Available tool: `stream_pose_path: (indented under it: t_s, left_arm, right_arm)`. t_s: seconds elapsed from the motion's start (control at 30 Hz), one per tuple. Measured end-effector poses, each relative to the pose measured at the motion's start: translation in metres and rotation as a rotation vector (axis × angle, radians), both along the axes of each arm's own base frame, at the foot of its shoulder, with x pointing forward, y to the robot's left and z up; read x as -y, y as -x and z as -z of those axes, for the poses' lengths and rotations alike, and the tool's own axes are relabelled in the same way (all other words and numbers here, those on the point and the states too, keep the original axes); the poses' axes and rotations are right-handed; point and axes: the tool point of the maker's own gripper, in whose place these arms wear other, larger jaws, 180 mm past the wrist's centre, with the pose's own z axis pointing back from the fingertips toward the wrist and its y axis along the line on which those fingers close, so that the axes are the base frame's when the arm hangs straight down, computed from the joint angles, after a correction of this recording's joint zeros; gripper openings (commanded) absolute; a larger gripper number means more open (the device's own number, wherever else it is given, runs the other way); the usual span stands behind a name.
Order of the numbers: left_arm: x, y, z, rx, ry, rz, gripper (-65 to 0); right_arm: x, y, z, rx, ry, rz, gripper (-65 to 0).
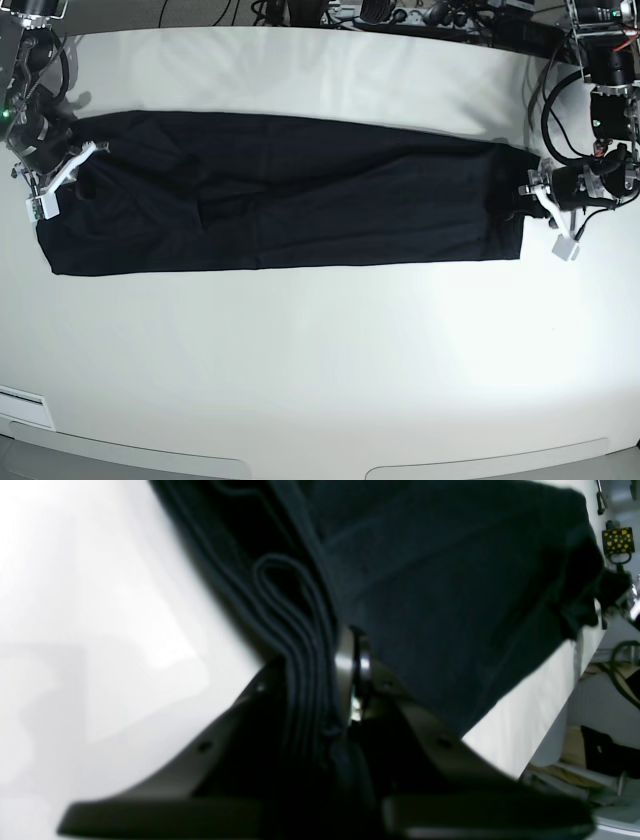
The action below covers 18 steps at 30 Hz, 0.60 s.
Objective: Fold the T-shirt properly
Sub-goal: 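Lift the strip end with the left gripper and fold it toward the right gripper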
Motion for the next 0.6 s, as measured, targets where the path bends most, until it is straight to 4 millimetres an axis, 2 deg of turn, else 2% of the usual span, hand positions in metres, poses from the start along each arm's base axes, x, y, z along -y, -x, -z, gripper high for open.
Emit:
stream_pose_path:
  t_s: [0.13, 0.3, 0.47, 0.6]
  left_arm:
    - [0.008, 0.002, -0.006, 0.005, 0.037, 0.051, -65.0]
    - [0.036, 0.010, -0.031, 0.057, 0.201, 0.188, -65.0]
    - [0.042, 0.000, -0.049, 0.124, 0.163, 0.245, -65.0]
    - [0.066, -0.004, -0.080, 0.233, 0.120, 0.346, -65.0]
  right_arm:
    - [-0.003, -0.004, 0.002, 0.011, -0.012, 0.006, -65.0]
    - [-0.003, -0.004, 0.002, 0.009, -0.011, 0.007, -65.0]
    - [-0.003, -0.003, 0.004, -0.002, -0.011, 0.009, -65.0]
    - [-0.003, -0.003, 0.004, -0.007, -0.013, 0.011, -65.0]
